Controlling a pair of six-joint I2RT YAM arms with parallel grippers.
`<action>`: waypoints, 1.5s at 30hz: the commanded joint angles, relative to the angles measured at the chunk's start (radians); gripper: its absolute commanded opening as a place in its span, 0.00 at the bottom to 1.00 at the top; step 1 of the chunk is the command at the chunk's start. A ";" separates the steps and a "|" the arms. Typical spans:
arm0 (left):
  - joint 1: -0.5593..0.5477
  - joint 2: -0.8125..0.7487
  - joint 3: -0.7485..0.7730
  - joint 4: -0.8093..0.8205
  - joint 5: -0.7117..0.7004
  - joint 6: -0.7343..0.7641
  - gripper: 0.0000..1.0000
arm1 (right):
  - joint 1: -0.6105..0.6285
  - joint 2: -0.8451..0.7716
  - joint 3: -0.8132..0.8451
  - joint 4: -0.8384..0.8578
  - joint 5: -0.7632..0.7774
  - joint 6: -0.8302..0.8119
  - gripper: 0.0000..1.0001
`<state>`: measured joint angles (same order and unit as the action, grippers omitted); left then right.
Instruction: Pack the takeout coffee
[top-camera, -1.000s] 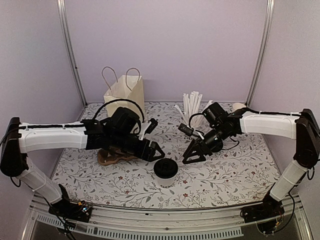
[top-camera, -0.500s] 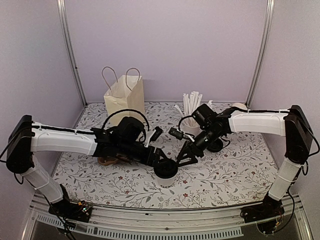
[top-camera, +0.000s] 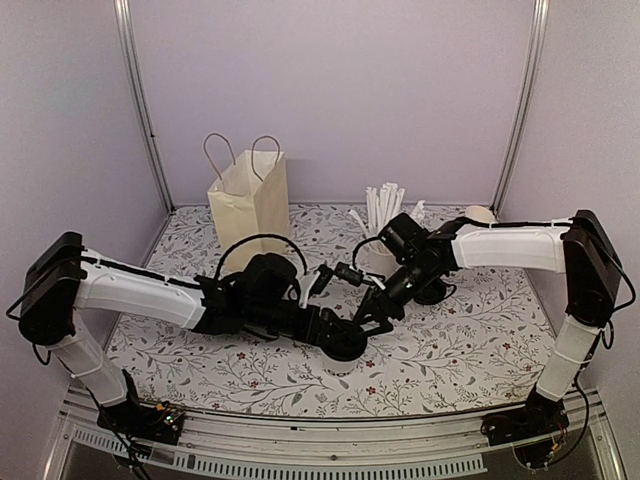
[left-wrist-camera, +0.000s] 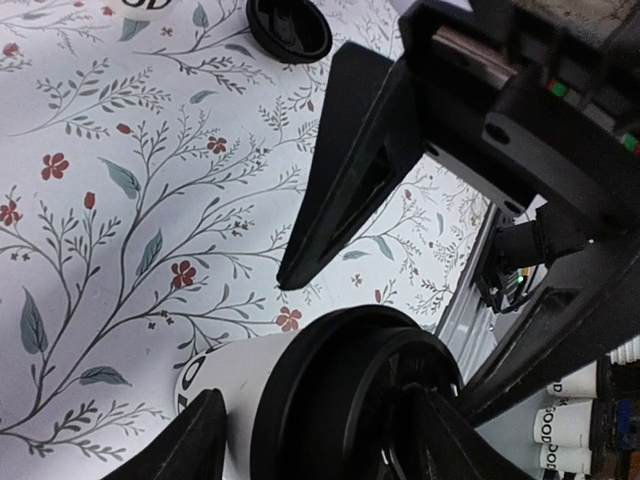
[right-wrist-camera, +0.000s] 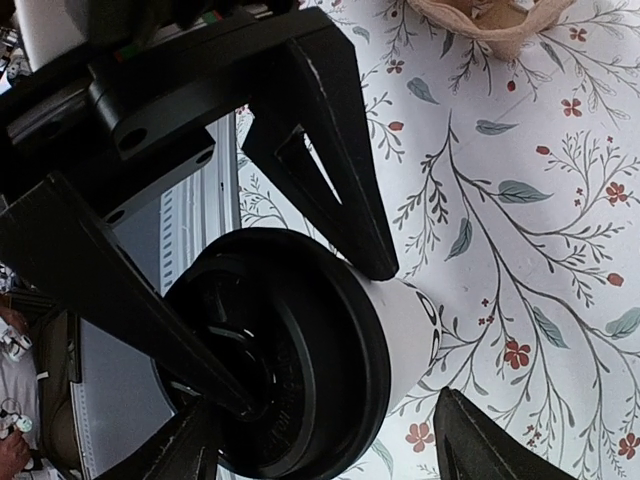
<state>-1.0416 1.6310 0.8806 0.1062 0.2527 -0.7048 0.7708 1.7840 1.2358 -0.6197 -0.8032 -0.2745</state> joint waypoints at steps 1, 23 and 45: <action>-0.021 0.031 -0.146 0.047 0.026 -0.004 0.64 | 0.012 0.026 -0.023 0.032 -0.014 -0.020 0.73; 0.089 0.252 -0.473 0.985 0.313 -0.325 0.46 | -0.020 0.158 -0.034 0.023 -0.052 -0.031 0.42; 0.029 0.111 -0.316 0.474 0.151 -0.147 0.48 | -0.038 0.142 0.015 -0.059 -0.068 -0.095 0.46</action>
<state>-0.9707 1.7348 0.5495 0.9115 0.4282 -0.9493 0.7189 1.9106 1.2469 -0.6170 -1.0847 -0.2817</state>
